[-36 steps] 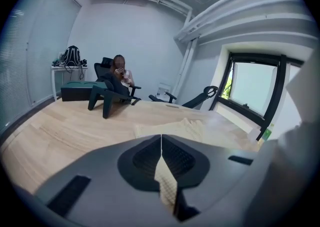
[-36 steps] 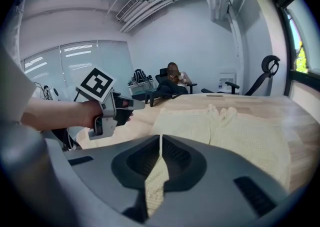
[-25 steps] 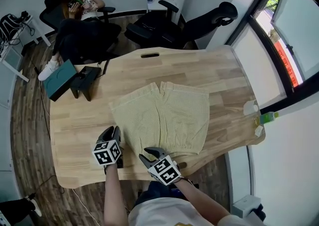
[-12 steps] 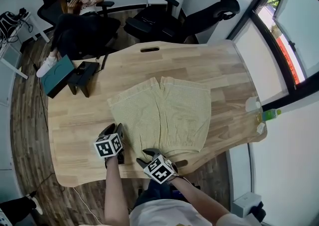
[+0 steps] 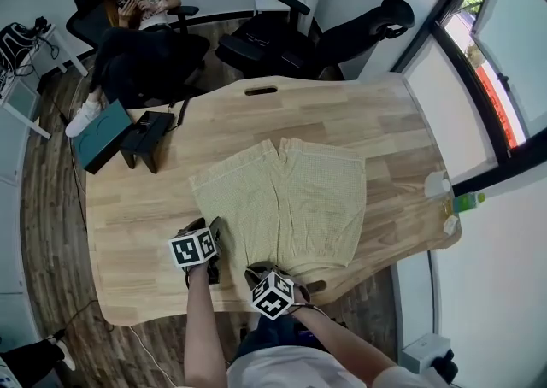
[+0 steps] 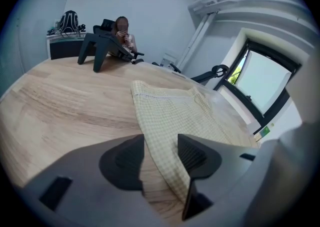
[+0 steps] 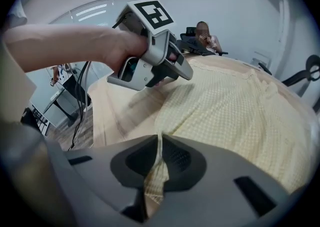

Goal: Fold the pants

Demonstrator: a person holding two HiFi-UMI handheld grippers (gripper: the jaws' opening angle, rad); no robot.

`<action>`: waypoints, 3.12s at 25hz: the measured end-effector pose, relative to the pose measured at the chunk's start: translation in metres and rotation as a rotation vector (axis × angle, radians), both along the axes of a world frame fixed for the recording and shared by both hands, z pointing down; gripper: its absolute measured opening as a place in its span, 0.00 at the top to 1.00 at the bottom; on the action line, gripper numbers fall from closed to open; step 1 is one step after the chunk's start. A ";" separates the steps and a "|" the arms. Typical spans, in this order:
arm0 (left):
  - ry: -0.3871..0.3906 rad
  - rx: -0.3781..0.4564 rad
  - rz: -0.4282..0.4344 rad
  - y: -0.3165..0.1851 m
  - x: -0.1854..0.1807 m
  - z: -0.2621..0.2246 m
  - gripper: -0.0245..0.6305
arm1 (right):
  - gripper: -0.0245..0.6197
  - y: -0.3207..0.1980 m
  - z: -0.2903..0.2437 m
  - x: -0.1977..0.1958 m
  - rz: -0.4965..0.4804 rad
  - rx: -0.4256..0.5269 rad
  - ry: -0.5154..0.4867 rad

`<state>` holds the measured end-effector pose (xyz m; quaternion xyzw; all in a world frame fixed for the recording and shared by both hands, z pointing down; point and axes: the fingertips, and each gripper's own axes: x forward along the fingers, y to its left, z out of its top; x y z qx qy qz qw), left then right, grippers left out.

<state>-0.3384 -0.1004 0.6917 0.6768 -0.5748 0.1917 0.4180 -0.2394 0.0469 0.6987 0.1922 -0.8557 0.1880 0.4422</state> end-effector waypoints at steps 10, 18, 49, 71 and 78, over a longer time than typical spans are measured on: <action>-0.028 -0.041 -0.040 -0.002 -0.014 0.005 0.75 | 0.93 0.002 0.000 -0.001 0.007 -0.090 -0.029; 0.002 -0.070 -0.022 -0.008 -0.019 0.010 0.94 | 0.94 -0.002 -0.011 -0.001 0.020 -0.145 -0.097; 0.138 0.110 -0.044 -0.040 0.002 -0.063 0.94 | 0.94 -0.033 -0.053 0.016 0.146 -0.099 -0.213; 0.137 0.242 0.075 -0.065 0.043 -0.108 0.94 | 0.94 -0.057 -0.076 0.056 0.329 -0.007 -0.235; 0.147 0.268 0.125 -0.079 0.072 -0.122 0.94 | 0.94 -0.066 -0.083 0.073 0.389 0.005 -0.248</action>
